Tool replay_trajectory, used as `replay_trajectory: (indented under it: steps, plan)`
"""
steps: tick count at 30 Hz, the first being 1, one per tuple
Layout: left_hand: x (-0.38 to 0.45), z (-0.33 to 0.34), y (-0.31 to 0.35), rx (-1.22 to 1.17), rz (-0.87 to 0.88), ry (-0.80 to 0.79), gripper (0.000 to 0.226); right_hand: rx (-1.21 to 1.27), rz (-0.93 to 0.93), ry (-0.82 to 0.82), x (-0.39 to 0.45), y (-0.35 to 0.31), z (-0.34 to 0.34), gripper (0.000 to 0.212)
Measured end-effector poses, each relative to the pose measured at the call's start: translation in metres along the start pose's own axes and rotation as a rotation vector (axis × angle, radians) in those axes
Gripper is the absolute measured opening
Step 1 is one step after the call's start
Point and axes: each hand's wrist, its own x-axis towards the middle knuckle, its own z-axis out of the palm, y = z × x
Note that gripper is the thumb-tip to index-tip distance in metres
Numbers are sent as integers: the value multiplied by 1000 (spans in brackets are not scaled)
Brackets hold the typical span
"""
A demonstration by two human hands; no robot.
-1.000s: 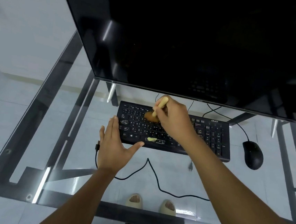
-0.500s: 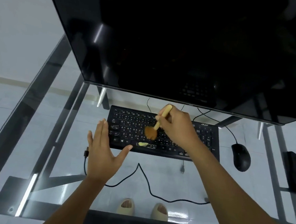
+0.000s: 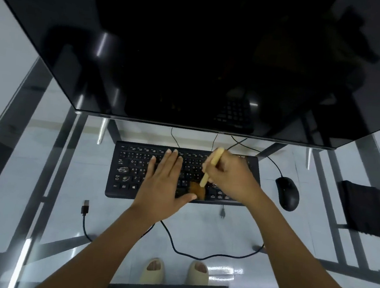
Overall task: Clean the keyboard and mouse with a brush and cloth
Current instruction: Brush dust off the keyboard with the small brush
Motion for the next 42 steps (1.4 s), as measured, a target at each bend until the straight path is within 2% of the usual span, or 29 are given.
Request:
replay_trajectory:
  steps: [1, 4, 5, 8, 9, 12, 14, 16, 18, 20, 22, 24, 26, 28, 30, 32, 34, 36, 38, 39, 40, 41, 42]
  plan:
    - [1, 2, 3, 15, 11, -15, 99, -73, -28, 23, -3, 2, 1, 8]
    - [3, 7, 13, 39, 19, -27, 102, -20, -89, 346, -6, 9, -2, 7]
    - [5, 8, 16, 41, 18, -21, 102, 38, -66, 370, -6, 8, -5, 7]
    - [11, 10, 25, 35, 13, -20, 104, 48, 22, 157, -5, 12, -5, 7]
    - [12, 11, 28, 37, 12, -21, 105, 7, -1, 178, -6, 13, -4, 7]
    - [16, 13, 38, 48, 11, -24, 106, 69, -73, 437, -3, 21, -14, 7]
    - [18, 13, 43, 46, 18, -20, 106, 131, -7, 433, 0, 27, -23, 6]
    - [20, 15, 48, 39, 27, -33, 106, 67, 43, 372, -3, 35, -30, 6]
    - [21, 17, 53, 43, 32, -48, 106, 1, 24, 504, -8, 42, -37, 10]
    - [23, 18, 59, 31, 34, -38, 107, 78, 76, 606, -14, 49, -51, 12]
    - [26, 19, 62, 29, 36, -50, 107, 141, 184, 478, -16, 54, -60, 8]
    - [28, 21, 62, 46, 37, -68, 107, -21, 198, 332, -19, 59, -62, 10]
    - [29, 22, 64, 49, 39, -72, 107, -89, 155, 432, -23, 62, -63, 7]
    - [30, 22, 66, 44, 34, -76, 107, -11, 123, 510, -25, 65, -68, 7]
    - [30, 23, 67, 57, 31, -81, 107, 76, 179, 400, -25, 63, -71, 8]
    - [29, 25, 66, 77, 28, -82, 108, -8, 209, 284, -27, 66, -68, 10]
    - [29, 26, 66, 79, 26, -82, 108, -89, 142, 408, -30, 67, -68, 9]
    - [29, 26, 69, 75, 33, -87, 108, -8, 75, 519, -33, 72, -74, 11]
    - [29, 24, 69, 78, 38, -93, 108, 124, 158, 406, -35, 72, -79, 11]
    - [29, 24, 68, 83, 37, -95, 108, 128, 200, 291, -36, 72, -79, 12]
    - [29, 24, 67, 87, 34, -92, 108, 18, 209, 214, -36, 75, -77, 11]
    - [28, 24, 66, 87, 32, -88, 108, -81, 195, 205, -38, 76, -74, 11]
    - [27, 23, 66, 81, 31, -87, 108, -154, 181, 274, -38, 79, -73, 11]
